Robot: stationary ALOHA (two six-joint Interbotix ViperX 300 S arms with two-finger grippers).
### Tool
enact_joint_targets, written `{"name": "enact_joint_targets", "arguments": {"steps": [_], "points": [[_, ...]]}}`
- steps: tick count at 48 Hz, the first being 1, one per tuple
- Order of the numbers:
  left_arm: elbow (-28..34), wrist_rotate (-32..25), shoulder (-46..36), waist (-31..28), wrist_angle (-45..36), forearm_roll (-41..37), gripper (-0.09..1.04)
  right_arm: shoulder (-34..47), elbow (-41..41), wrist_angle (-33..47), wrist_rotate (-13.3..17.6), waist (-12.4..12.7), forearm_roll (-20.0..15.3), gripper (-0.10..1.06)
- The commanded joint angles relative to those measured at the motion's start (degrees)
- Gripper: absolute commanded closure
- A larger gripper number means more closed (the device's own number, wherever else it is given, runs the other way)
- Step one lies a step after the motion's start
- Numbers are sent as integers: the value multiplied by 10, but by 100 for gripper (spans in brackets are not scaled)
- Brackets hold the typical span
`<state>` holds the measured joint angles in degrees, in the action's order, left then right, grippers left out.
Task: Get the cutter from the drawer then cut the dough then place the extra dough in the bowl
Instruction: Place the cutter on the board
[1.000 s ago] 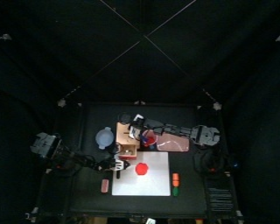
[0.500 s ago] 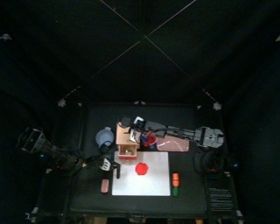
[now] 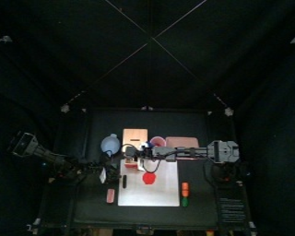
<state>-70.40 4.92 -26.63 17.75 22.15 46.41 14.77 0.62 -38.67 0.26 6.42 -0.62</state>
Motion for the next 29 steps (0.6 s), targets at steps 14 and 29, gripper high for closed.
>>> {"name": "enact_joint_targets", "arguments": {"steps": [14,29], "points": [[7,-1,-3,-9,2,-4,17,-5,-3,16,2,2,38,35],[6,-1,-3,-9,2,-4,17,12,-1,16,1,3,44,35]]}}
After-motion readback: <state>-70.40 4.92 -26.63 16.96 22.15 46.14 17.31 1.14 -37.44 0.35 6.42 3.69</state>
